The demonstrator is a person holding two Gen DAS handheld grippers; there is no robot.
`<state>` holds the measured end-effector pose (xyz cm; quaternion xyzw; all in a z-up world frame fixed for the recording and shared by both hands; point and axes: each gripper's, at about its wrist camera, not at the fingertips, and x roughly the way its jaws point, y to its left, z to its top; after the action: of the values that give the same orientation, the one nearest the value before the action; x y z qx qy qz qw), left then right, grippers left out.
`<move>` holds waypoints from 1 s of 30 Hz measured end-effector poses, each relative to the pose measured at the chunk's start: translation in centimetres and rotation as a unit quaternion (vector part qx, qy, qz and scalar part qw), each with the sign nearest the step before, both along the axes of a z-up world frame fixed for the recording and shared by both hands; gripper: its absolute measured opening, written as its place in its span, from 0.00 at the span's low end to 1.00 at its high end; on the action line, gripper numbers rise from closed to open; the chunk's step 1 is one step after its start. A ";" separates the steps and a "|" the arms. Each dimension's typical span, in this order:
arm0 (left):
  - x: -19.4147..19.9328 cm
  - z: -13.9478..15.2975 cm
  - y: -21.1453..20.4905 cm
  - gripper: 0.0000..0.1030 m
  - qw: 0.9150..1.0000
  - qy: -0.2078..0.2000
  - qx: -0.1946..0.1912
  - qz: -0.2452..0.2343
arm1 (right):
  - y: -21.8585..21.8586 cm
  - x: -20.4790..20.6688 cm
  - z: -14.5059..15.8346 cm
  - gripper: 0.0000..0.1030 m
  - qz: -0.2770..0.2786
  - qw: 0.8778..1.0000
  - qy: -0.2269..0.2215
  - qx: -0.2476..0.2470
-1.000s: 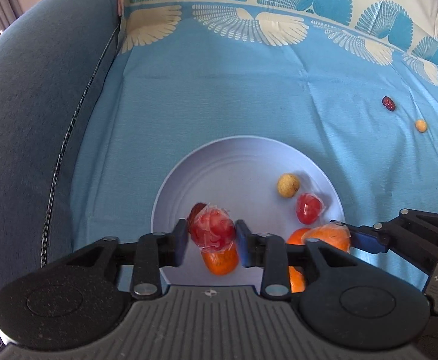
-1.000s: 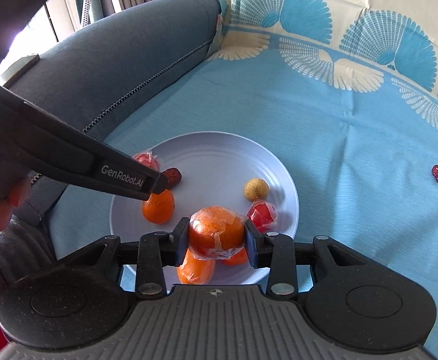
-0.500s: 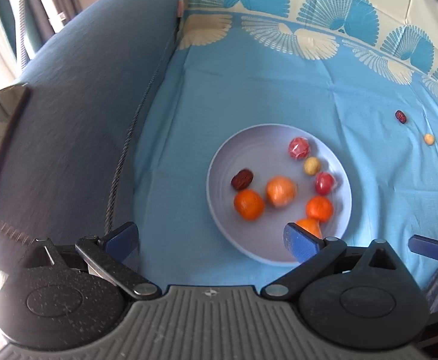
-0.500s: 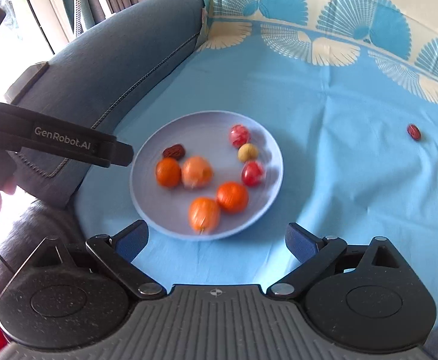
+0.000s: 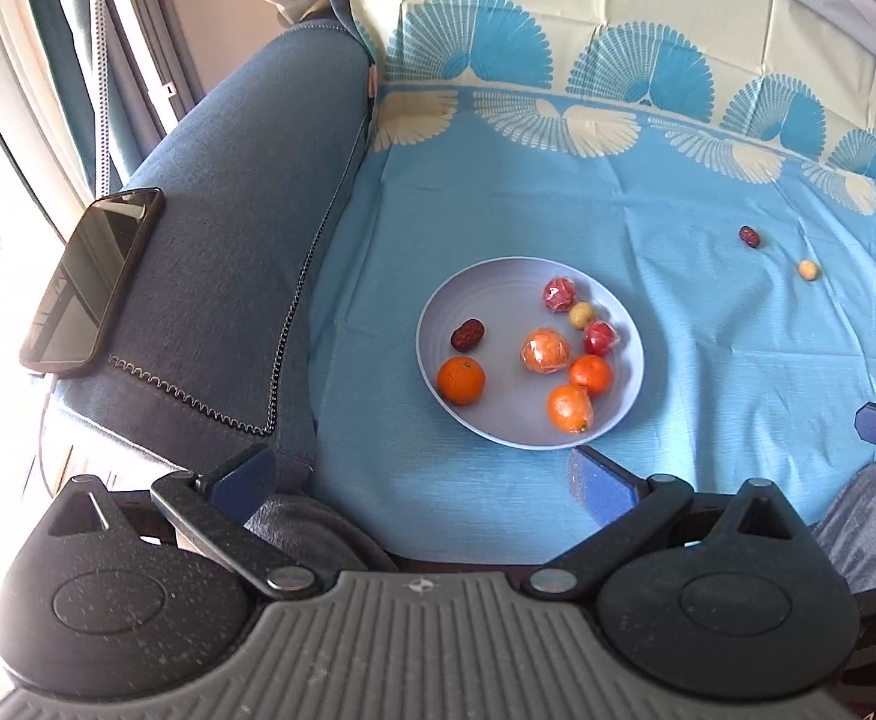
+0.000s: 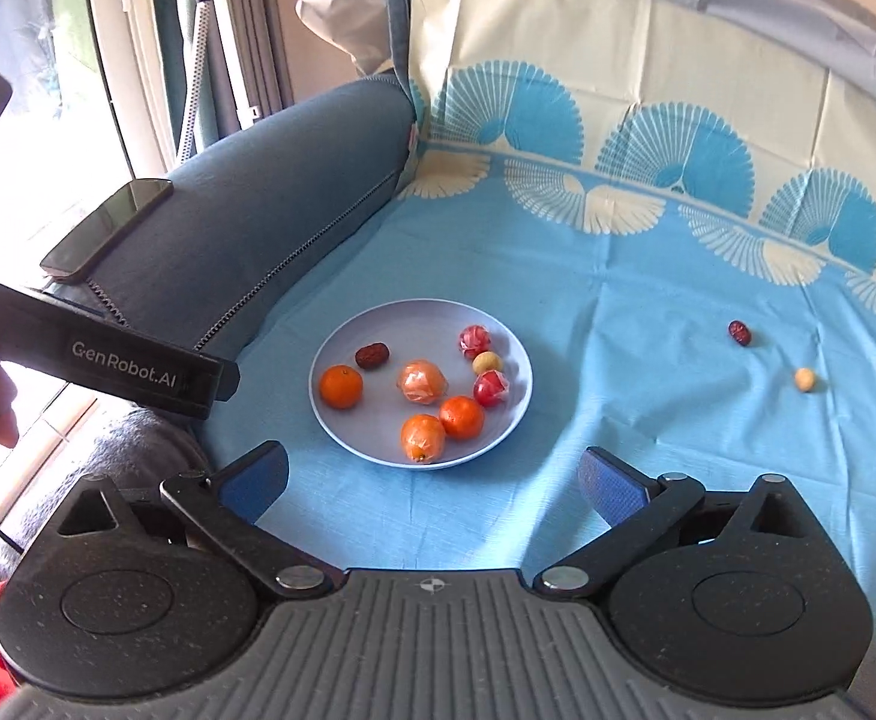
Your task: Organize fruits
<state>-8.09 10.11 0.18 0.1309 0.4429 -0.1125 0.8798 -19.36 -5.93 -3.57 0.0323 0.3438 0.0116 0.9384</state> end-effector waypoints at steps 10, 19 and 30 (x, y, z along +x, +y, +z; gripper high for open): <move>-3.3 1.3 -1.0 1.00 0.999 -0.026 -0.005 -0.021 | 0.2 -3.5 1.9 0.99 -0.007 0.999 -0.041 -0.019; -4.1 1.8 -1.0 1.00 0.999 -0.028 -0.007 -0.025 | 0.0 -4.4 2.0 0.99 -0.011 0.998 -0.053 -0.015; -4.0 1.6 -1.3 1.00 0.999 -0.024 -0.004 -0.035 | 0.0 -4.3 1.9 0.99 -0.012 0.998 -0.052 -0.012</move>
<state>-12.05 8.85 1.76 0.1457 0.4162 -0.1411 0.8864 -23.64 -5.95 -1.69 0.0246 0.2938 -0.0020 0.9555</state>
